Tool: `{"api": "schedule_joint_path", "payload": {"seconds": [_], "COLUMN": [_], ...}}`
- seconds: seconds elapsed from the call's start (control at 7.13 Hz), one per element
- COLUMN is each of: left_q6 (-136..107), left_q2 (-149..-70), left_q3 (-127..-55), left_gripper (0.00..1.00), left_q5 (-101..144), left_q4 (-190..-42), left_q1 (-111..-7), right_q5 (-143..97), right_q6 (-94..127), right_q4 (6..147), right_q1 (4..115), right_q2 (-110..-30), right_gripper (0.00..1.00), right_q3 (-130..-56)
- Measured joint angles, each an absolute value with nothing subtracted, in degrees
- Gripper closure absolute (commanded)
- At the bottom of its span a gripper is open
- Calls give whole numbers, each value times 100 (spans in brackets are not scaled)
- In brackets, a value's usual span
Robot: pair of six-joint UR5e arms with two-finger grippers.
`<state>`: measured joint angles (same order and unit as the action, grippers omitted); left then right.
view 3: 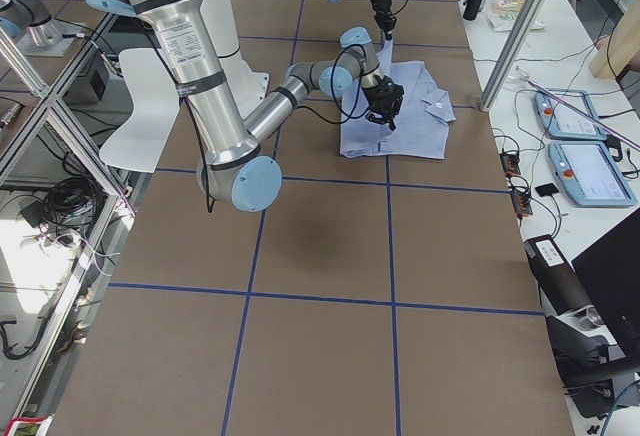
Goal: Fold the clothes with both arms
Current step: 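Lift the hem with both grippers and fold it toward the collar, then lay the hem down near the collar with both grippers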
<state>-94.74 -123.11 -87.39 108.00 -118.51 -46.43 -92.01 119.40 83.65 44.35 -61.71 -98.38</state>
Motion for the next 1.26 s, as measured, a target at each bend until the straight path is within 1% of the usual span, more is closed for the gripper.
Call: {"api": "schedule_joint_path", "payload": {"seconds": [0.28, 0.56, 0.98, 1.26], "left_q6": [-9438, -9237, -9175, -9176], "left_q2": [-12635, -12772, -12910, -13108], "left_q3": [-7990, -7637, -7046, -6596], "left_gripper": [100, 100, 100, 100], "left_q5": [10588, 10408, 10276, 10267], "left_q4": [-12358, -12463, -12927, -13192], "left_q1": [-4716, -4810, -4847, -4844], "right_q5": [-9350, -9398, -9396, -9386], "right_q6": [11892, 11855, 11834, 11828], "right_q4": [7830, 7570, 7237, 6940], "right_q1": [4649, 4741, 4754, 4755], "right_q2": [-5651, -5151, -4806, -4739], "right_gripper": [100, 100, 100, 100], "right_q3": [-8731, -7876, -7166, -6813]}}
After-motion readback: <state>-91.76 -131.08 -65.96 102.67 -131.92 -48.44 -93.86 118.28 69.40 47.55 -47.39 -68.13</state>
